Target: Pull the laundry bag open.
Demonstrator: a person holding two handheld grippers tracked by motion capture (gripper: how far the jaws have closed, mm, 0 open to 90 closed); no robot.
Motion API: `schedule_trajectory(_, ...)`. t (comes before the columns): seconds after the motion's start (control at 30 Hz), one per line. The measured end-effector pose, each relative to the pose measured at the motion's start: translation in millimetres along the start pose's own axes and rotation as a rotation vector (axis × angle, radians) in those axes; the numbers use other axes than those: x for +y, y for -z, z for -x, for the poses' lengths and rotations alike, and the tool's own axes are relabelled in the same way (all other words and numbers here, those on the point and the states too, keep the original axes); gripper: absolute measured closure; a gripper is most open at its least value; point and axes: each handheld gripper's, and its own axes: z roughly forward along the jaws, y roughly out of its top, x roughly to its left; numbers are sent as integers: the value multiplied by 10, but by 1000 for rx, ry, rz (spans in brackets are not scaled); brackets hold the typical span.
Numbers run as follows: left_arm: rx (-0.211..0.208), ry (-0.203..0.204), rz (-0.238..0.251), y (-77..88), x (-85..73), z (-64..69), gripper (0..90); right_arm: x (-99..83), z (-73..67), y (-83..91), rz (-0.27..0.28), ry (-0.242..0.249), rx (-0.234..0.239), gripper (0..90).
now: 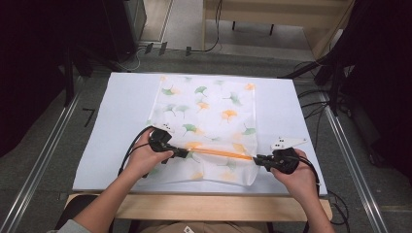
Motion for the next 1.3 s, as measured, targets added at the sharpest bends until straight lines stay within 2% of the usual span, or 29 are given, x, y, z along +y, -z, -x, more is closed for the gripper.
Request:
schedule_trajectory(0.27,28,35,4,189,-165,-126,900,1,0,-15,-6,-1,-2,856)
schedule_trajectory(0.53,27,33,3,165,-158,-113,900,-8,15,-25,-12,7,-4,856)
schedule_trajectory(0.7,26,30,-1,161,-162,-117,900,-10,16,-23,-19,-9,-3,856)
schedule_trajectory(1.3,15,46,1,172,-174,-154,900,-14,16,-49,-24,-4,-2,856)
